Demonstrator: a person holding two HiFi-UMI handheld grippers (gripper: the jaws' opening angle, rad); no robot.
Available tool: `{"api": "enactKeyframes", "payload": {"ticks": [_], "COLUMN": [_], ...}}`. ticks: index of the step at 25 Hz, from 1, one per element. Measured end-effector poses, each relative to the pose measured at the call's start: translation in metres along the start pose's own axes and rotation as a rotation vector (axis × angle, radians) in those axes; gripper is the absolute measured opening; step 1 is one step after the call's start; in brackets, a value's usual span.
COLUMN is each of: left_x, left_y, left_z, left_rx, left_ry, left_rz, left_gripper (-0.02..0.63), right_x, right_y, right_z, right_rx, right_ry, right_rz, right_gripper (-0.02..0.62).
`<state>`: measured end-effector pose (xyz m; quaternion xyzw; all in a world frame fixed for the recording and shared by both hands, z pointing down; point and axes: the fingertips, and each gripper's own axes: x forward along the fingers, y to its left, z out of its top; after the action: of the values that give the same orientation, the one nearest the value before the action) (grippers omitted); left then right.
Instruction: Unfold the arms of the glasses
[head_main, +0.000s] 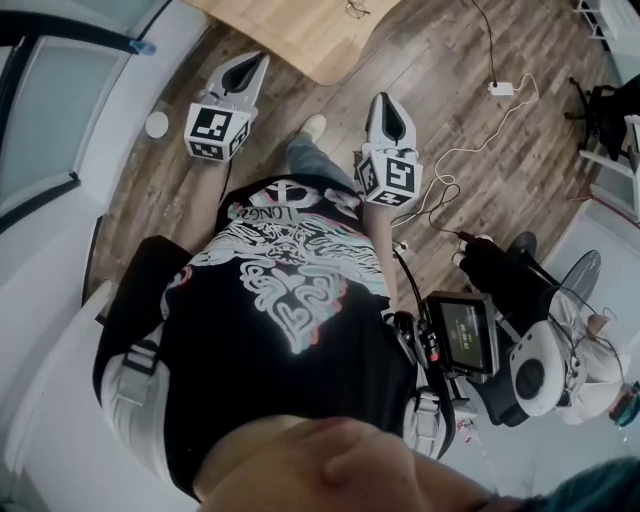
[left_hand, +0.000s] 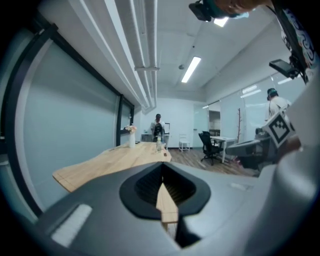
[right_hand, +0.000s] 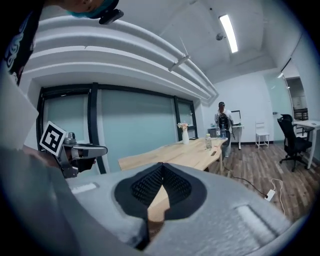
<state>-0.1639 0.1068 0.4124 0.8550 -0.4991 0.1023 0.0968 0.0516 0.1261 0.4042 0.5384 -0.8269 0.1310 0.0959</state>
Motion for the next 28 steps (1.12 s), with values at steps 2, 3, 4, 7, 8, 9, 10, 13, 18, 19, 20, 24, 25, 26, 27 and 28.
{"api": "enactKeyframes", "payload": {"ticks": [2,3,4,7,8,9,10,13,18,19,20,24,25,26,27,28], "left_x": [0.026,0.038,0.051,0.084,0.094,0.103,0.113,0.149,0.184,0.190,0.196,0.224,0.230,0.236,0.243,0.250], "left_y": [0.013,0.020,0.026,0.045,0.051,0.057,0.063,0.078,0.075,0.074,0.074,0.072,0.071,0.070,0.069,0.070], "left_z": [0.004,0.006,0.008,0.015,0.016,0.016,0.015,0.004,-0.007,-0.008,-0.009,-0.015,-0.018,-0.019,-0.021,-0.022], "left_rx": [0.011,0.017,0.023,0.046,0.054,0.058,0.058,0.050,0.094,0.102,0.108,0.143,0.152,0.160,0.167,0.174], "left_ry": [0.014,0.020,0.027,0.058,0.068,0.077,0.083,0.096,0.139,0.143,0.147,0.176,0.185,0.192,0.198,0.205], "left_rz": [0.008,0.010,0.013,0.026,0.029,0.032,0.034,0.027,-0.067,-0.088,-0.108,-0.193,-0.214,-0.235,-0.256,-0.274], "left_gripper": [-0.011,-0.011,-0.011,-0.011,-0.011,-0.011,-0.011,-0.011,-0.011,-0.011,-0.011,-0.011,-0.011,-0.011,-0.011,-0.011], "right_x": [0.026,0.039,0.052,0.087,0.098,0.109,0.122,0.157,0.180,0.183,0.186,0.200,0.204,0.208,0.213,0.220], "right_y": [-0.014,-0.021,-0.028,-0.047,-0.053,-0.059,-0.065,-0.084,-0.088,-0.086,-0.085,-0.085,-0.087,-0.089,-0.091,-0.093], "right_z": [0.008,0.012,0.016,0.027,0.029,0.028,0.025,0.011,-0.003,-0.004,-0.004,-0.002,-0.002,-0.002,-0.003,-0.004], "right_rx": [-0.002,-0.005,-0.008,-0.005,-0.001,0.004,0.009,0.021,0.027,0.027,0.027,0.014,0.011,0.011,0.015,0.020], "right_ry": [0.007,0.009,0.010,0.017,0.023,0.030,0.038,0.065,0.098,0.104,0.109,0.123,0.127,0.133,0.142,0.154], "right_rz": [0.017,0.023,0.028,0.042,0.044,0.044,0.043,0.040,0.035,0.032,0.028,0.003,-0.006,-0.015,-0.025,-0.034], "right_gripper": [-0.002,-0.002,-0.002,-0.002,-0.002,-0.002,-0.002,-0.002,-0.002,-0.002,-0.002,-0.002,-0.002,-0.002,-0.002,-0.002]}}
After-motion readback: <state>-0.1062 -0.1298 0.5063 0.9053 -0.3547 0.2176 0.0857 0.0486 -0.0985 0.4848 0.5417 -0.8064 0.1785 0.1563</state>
